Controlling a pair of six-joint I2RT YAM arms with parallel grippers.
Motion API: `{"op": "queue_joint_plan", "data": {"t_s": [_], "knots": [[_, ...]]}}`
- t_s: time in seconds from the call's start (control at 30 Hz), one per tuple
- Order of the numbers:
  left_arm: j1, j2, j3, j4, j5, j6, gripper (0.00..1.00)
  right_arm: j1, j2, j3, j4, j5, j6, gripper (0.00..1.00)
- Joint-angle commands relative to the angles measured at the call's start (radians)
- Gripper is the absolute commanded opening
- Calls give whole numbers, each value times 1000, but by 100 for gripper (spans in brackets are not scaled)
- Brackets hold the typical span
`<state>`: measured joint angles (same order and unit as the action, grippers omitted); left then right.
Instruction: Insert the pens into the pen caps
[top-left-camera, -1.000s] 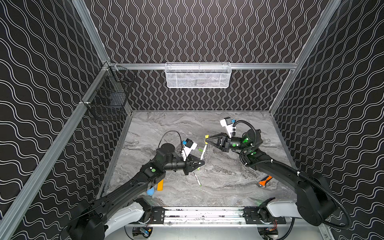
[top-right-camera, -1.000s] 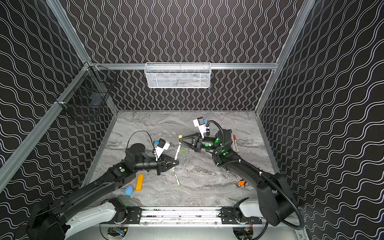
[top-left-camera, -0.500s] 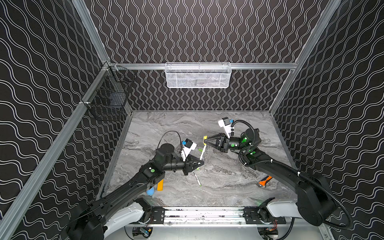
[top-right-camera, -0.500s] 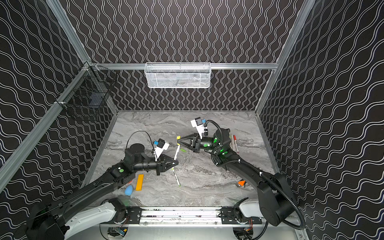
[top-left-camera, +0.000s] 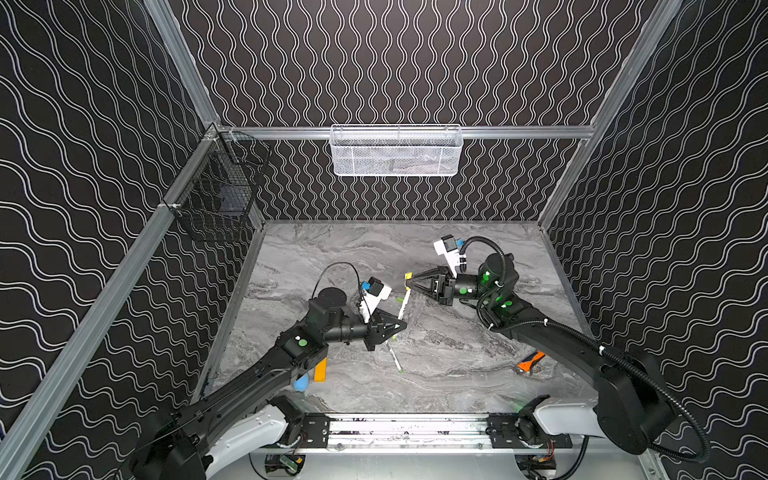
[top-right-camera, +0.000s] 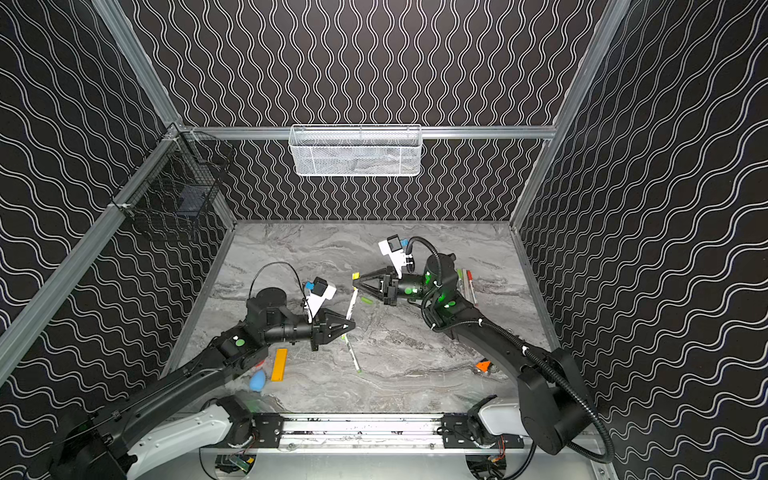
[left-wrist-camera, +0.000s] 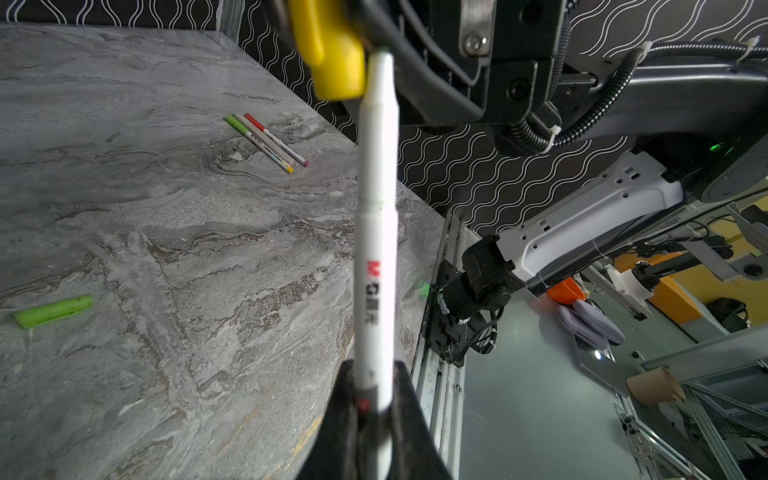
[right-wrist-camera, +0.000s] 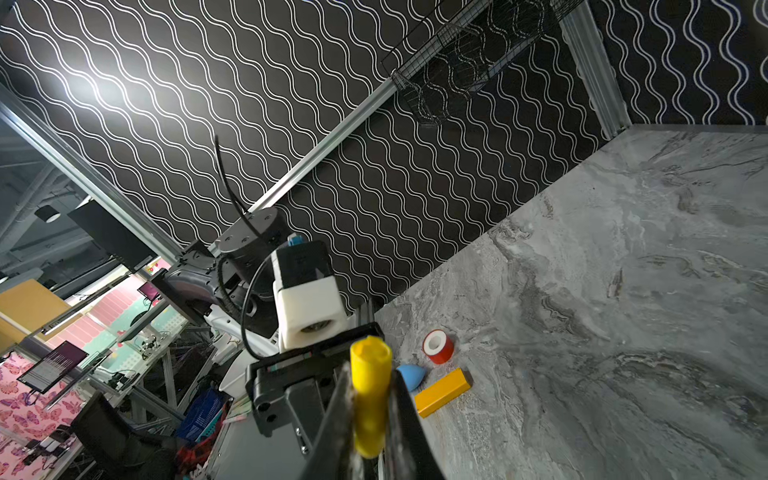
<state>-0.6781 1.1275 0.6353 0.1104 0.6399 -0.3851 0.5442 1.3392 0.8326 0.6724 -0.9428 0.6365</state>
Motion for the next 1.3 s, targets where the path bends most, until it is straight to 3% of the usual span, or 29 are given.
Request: {"op": "queue_joint_plan", "data": {"t_s": [0.0,1.27], "knots": [[3,10,0,29,2,16,0,2,-11,8,-8,5,-18,12],[3,-1,-5,27,-12,16,0,7,-22,36,-7,-2,-17,13]]}}
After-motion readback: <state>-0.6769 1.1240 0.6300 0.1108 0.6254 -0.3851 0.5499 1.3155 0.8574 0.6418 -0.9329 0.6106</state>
